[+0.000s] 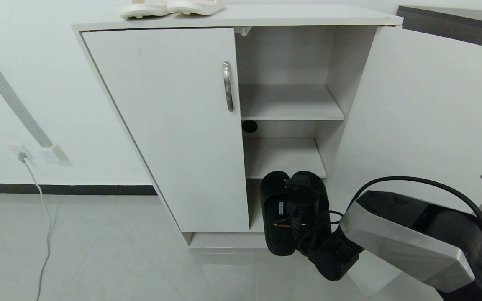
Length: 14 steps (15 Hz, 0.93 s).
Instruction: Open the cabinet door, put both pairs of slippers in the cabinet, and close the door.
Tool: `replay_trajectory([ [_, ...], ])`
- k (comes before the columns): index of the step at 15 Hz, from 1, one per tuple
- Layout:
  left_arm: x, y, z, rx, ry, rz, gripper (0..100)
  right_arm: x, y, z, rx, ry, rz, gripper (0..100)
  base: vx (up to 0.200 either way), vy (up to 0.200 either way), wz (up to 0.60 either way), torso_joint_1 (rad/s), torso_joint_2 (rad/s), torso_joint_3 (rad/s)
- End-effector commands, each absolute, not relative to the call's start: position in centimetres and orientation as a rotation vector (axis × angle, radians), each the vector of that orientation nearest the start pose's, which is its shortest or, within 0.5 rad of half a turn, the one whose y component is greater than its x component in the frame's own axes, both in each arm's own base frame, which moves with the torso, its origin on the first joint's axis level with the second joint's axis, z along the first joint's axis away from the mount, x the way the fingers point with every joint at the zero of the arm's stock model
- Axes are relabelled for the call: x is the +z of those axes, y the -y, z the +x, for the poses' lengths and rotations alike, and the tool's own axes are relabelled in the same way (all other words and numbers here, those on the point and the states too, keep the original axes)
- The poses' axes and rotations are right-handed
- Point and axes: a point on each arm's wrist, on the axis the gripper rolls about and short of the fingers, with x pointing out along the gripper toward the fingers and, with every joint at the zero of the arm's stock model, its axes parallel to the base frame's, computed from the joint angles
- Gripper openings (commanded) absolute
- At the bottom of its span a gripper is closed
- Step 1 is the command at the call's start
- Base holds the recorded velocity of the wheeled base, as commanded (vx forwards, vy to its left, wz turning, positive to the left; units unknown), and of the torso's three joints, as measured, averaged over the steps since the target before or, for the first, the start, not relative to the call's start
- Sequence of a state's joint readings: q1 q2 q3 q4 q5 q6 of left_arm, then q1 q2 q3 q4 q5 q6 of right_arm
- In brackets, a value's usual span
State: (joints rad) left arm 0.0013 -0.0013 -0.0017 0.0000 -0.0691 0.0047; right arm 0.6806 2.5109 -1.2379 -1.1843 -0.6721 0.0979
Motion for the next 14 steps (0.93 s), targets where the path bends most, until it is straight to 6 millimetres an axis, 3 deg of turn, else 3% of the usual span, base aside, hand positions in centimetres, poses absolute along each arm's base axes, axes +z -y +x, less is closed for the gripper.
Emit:
replay_trajectory([
  [1,7.59,0.16,-2.3,-0.067,0.002,0.005,0,2.06,-28.01,36.9,0.004,-0.073,0.04,0,0.0,0.0,0.0,0.0,0.0,0.0],
  [3,7.59,0.16,-2.3,-0.067,0.002,0.005,0,1.85,-28.02,36.91,0.004,-0.077,0.037,0,0.0,0.0,0.0,0.0,0.0,0.0],
  [13,7.59,0.16,-2.3,-0.067,0.002,0.005,0,1.69,-27.91,37.0,0.001,-0.08,0.032,0,0.2,0.0,0.0,0.002,0.0,0.003],
  [14,7.61,0.16,-2.3,-0.067,0.003,0.003,0,1.69,-27.91,37.0,0.002,-0.081,0.032,0,0.0,0.0,0.0,0.0,0.0,0.0],
])
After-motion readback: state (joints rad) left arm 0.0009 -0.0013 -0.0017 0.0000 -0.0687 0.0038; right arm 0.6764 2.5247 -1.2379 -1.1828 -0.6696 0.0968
